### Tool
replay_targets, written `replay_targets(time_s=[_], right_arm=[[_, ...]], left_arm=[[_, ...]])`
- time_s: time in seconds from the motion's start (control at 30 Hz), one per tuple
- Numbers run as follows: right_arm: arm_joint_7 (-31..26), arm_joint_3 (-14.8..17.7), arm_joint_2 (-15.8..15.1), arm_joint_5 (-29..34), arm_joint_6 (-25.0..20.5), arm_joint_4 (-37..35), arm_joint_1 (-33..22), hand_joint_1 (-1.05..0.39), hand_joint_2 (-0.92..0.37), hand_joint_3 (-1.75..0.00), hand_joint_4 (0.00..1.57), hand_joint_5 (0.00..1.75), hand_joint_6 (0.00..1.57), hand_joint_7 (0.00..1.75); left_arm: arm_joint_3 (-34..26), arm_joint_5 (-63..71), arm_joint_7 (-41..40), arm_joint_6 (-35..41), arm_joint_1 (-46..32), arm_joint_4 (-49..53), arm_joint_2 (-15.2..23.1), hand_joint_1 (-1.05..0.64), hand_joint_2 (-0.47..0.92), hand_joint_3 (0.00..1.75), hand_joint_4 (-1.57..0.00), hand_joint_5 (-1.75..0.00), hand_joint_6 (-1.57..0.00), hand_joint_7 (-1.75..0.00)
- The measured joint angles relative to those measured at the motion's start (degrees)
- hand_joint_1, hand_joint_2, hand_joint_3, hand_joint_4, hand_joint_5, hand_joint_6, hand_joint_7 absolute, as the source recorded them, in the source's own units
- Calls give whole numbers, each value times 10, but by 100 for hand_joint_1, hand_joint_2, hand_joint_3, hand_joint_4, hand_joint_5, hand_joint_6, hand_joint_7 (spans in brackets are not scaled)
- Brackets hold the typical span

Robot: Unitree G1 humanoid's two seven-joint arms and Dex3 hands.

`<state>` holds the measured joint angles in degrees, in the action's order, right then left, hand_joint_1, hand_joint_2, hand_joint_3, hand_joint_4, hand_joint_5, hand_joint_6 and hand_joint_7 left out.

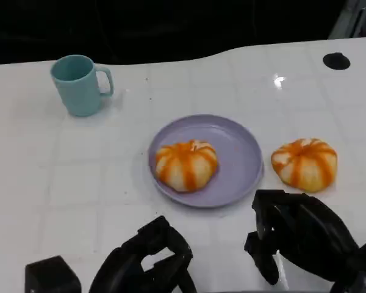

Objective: Grasp the bread from the table and place it into the plate.

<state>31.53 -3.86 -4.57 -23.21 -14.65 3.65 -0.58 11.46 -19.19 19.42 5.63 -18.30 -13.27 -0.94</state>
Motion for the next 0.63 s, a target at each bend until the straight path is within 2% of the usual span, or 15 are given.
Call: replay_targets(time_s=[0.63], right_arm=[[3, 6, -1, 2, 2, -5, 6, -91, -92, -41, 129, 159, 109, 154]], left_arm=[[-33, -20, 28, -20, 40, 45, 1, -59, 92, 43, -69, -175, -44, -175]])
